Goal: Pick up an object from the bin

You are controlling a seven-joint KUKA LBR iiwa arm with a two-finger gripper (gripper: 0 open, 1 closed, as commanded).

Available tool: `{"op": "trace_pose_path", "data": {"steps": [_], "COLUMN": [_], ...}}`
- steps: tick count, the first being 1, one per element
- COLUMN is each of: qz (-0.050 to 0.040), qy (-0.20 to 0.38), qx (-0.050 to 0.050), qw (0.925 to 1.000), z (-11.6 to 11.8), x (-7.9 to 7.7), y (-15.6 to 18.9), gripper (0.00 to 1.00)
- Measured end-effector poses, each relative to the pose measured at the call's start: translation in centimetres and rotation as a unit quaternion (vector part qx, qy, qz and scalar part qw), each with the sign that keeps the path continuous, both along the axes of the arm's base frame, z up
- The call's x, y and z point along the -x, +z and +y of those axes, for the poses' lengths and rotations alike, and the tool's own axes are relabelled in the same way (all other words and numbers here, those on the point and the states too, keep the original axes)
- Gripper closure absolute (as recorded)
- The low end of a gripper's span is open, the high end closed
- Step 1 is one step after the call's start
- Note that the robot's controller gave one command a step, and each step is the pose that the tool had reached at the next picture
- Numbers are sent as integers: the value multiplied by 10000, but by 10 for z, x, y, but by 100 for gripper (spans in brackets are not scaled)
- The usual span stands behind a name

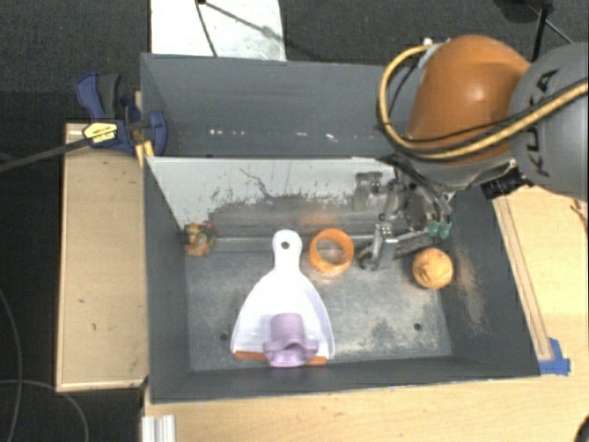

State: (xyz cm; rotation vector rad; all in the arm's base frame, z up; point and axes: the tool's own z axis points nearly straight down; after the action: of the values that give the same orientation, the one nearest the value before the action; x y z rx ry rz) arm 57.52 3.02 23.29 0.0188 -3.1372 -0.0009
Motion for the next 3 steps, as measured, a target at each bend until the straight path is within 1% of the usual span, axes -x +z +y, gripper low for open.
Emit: {"op": "trace_pose_path", "data": {"steps": [1,2,3], "qz": [-39,-59,-13], "qy": [-4,358,190], "qx": [-2,-1,9], "qw": [10000,9993,9998], "z": [0,-49,-76], "x": [-1,2,-3], "y": [5,-40,-62], "gripper": [0,0,0]}}
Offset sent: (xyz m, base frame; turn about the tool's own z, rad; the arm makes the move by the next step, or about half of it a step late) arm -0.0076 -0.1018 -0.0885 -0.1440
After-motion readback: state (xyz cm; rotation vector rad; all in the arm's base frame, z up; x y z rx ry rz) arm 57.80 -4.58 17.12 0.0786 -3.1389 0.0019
